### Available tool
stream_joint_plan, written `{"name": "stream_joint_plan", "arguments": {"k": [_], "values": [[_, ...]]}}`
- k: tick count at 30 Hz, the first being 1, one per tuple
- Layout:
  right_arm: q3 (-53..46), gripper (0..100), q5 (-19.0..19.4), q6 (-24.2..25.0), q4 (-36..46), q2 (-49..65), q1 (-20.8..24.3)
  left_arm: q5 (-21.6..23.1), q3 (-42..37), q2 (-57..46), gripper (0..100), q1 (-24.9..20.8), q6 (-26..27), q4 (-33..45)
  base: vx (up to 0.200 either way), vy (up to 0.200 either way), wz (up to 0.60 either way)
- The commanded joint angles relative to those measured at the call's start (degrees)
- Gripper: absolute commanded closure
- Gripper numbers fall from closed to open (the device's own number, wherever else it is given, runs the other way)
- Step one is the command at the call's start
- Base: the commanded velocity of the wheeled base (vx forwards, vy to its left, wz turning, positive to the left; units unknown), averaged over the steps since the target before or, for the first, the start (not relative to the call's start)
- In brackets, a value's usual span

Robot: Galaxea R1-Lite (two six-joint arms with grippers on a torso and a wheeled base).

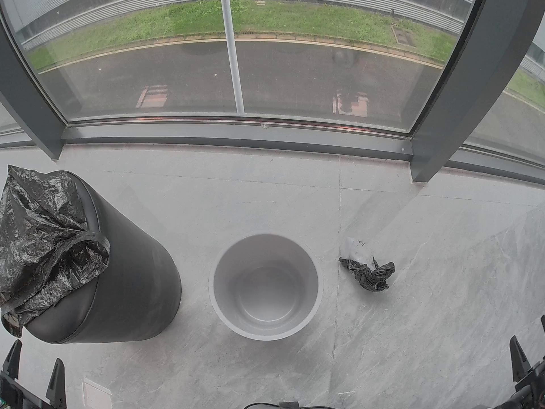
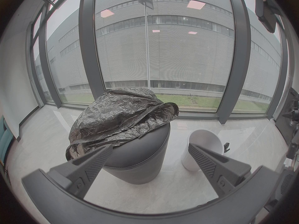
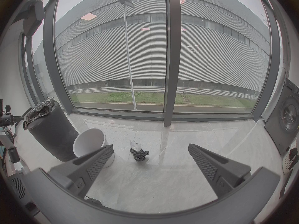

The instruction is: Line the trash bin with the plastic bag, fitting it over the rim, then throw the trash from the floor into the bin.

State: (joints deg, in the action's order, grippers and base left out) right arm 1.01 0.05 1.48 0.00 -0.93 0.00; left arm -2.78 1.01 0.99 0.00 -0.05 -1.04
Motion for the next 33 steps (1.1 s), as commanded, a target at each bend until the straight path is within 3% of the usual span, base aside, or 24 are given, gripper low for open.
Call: {"name": "stream_joint_plan", "arguments": {"k": [1, 7, 11, 13, 15, 19, 22, 26, 30, 33], "values": [[-0.92, 0, -0.22, 0.02, 0.0, 0.93, 0.0, -0.03, -1.01, -0.99, 0, 0.0, -0.21, -0.02, 0.0, 0.0, 0.0], [-0.57, 0, 0.04, -0.42, -0.18, 0.93, 0.0, 0.05, -1.01, -0.99, 0, 0.0, -0.13, -0.02, 0.0, 0.0, 0.0], [12.17, 0, 3.03, 4.77, -1.76, -4.08, 1.05, 0.41, 1.62, -0.37, 0, -0.18, -1.18, -2.48, 0.0, 0.0, 0.0], [14.37, 0, 4.17, 3.53, -1.32, -8.3, 1.41, 1.64, 10.85, 3.76, 0, -1.14, -5.4, -2.83, 0.0, 0.0, 0.0], [14.81, 0, 6.19, -0.33, -2.02, -12.17, 1.58, 2.25, 15.25, 8.42, 0, -2.11, -6.46, -1.07, 0.0, 0.0, 0.0], [14.9, 0, 10.23, -1.56, -5.8, -17.18, 3.16, 2.78, 14.81, 11.23, 0, -2.37, -4.96, 0.07, 0.0, 0.0, 0.0], [14.9, 0, 11.2, -0.33, -13.62, -26.93, 7.12, 1.99, 12.61, 12.99, 0, -2.64, 5.67, -0.19, 0.0, 0.0, 0.0], [15.25, 0, 11.2, -0.33, -18.28, -33.97, 9.4, 2.34, 12.96, 16.59, 0, -2.55, 10.77, -0.9, 0.0, 0.0, 0.0], [16.21, 0, 11.2, 1.07, -23.82, -40.56, 11.95, 1.64, 13.49, 20.28, 0, -2.2, 21.49, -1.07, 0.0, 0.0, 0.0], [16.21, 0, 11.2, 3.27, -28.04, -45.22, 15.38, 0.49, 14.81, 24.24, 0, -2.11, 24.22, -0.99, 0.0, 0.0, 0.0]]}}
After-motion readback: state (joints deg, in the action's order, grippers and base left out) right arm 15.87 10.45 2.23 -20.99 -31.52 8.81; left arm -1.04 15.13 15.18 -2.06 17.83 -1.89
